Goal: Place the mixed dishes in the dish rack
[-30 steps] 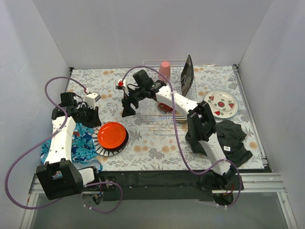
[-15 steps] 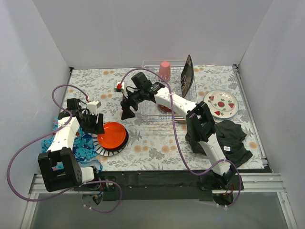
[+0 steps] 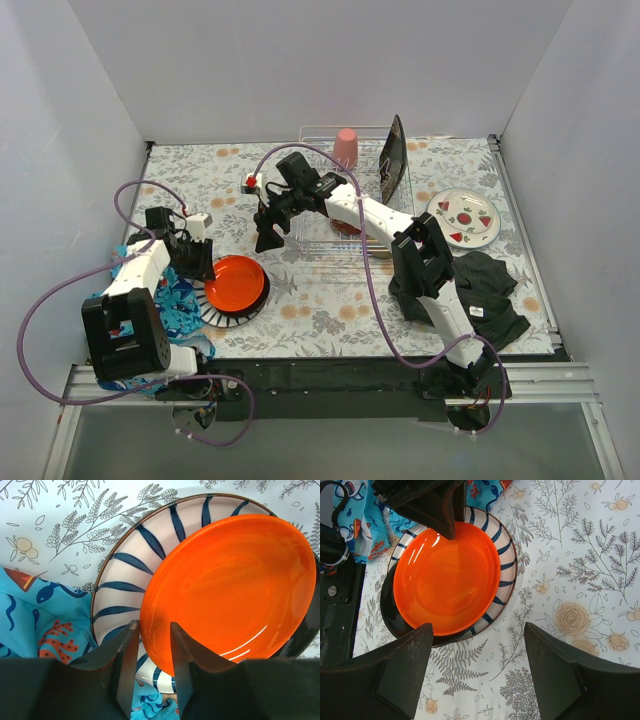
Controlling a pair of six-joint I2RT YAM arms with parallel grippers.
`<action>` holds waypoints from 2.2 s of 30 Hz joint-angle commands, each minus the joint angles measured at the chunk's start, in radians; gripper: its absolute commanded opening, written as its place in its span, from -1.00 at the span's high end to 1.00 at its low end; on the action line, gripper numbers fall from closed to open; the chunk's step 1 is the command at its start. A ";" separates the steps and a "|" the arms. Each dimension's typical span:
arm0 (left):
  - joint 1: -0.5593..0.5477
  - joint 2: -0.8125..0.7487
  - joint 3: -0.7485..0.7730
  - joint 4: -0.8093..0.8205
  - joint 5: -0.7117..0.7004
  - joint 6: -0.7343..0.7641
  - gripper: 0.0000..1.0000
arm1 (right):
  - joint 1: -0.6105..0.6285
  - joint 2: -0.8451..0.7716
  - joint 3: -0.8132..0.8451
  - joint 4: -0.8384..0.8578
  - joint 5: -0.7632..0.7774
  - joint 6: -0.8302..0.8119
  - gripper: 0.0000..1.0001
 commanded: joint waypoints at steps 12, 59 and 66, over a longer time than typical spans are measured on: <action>0.011 -0.004 0.013 0.014 -0.011 0.010 1.00 | 0.004 -0.046 0.007 0.007 -0.018 0.002 -0.62; 0.011 -0.306 0.188 0.452 -0.100 -0.259 -0.31 | -0.052 -0.124 0.007 0.178 -0.117 0.371 0.97; 0.002 -0.024 0.271 0.549 0.051 -0.491 0.49 | -0.119 -0.402 -0.085 0.121 0.400 0.266 0.97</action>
